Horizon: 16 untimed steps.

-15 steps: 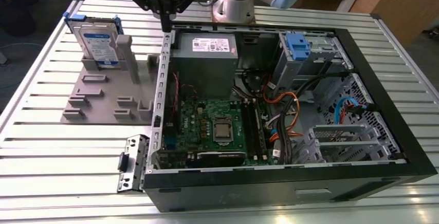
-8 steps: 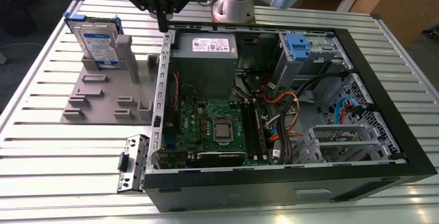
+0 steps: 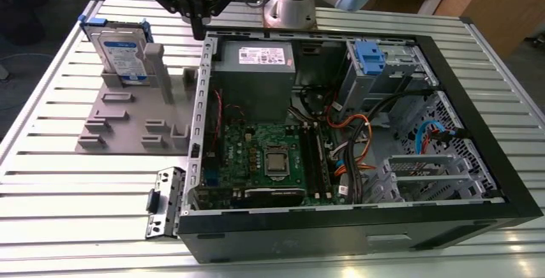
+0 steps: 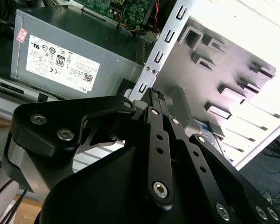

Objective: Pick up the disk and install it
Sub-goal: 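Reach for the disk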

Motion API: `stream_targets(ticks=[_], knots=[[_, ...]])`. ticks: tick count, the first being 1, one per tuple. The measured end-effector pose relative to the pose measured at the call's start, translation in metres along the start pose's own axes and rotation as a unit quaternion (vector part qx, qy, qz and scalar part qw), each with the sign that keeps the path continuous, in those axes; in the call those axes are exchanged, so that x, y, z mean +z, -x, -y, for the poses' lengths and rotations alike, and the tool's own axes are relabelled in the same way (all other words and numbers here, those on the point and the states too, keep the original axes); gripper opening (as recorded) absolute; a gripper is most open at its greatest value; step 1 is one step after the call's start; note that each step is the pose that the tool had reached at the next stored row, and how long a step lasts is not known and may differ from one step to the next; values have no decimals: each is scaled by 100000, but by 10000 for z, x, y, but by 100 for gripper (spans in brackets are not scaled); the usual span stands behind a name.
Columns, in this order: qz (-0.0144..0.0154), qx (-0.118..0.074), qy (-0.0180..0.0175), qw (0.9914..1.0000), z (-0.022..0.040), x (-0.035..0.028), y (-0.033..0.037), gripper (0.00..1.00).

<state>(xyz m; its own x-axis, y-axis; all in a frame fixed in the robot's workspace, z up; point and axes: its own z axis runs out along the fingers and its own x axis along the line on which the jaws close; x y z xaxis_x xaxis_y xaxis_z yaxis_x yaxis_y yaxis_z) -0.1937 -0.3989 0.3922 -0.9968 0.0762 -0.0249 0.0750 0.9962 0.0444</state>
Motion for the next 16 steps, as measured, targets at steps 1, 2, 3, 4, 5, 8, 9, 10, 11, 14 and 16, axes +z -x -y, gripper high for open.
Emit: stream_targets(ticks=[1,2,3,4,5,8,9,10,11,14,16], knots=[[-5,0,-3,100000,1,0,-7,10],[-3,0,0,100000,1,0,-14,10],[-3,2,-2,100000,2,1,-21,10],[-2,3,-1,100000,2,1,-28,10],[-3,-3,-3,100000,3,1,-34,10],[-2,-1,-2,100000,4,2,-49,10],[-4,0,-4,100000,4,3,-55,10],[-3,0,-3,100000,5,3,-61,10],[-4,1,-4,100000,6,3,-68,10],[-4,4,-2,100000,6,7,-85,10],[-2,2,-3,100000,8,12,-94,10]])
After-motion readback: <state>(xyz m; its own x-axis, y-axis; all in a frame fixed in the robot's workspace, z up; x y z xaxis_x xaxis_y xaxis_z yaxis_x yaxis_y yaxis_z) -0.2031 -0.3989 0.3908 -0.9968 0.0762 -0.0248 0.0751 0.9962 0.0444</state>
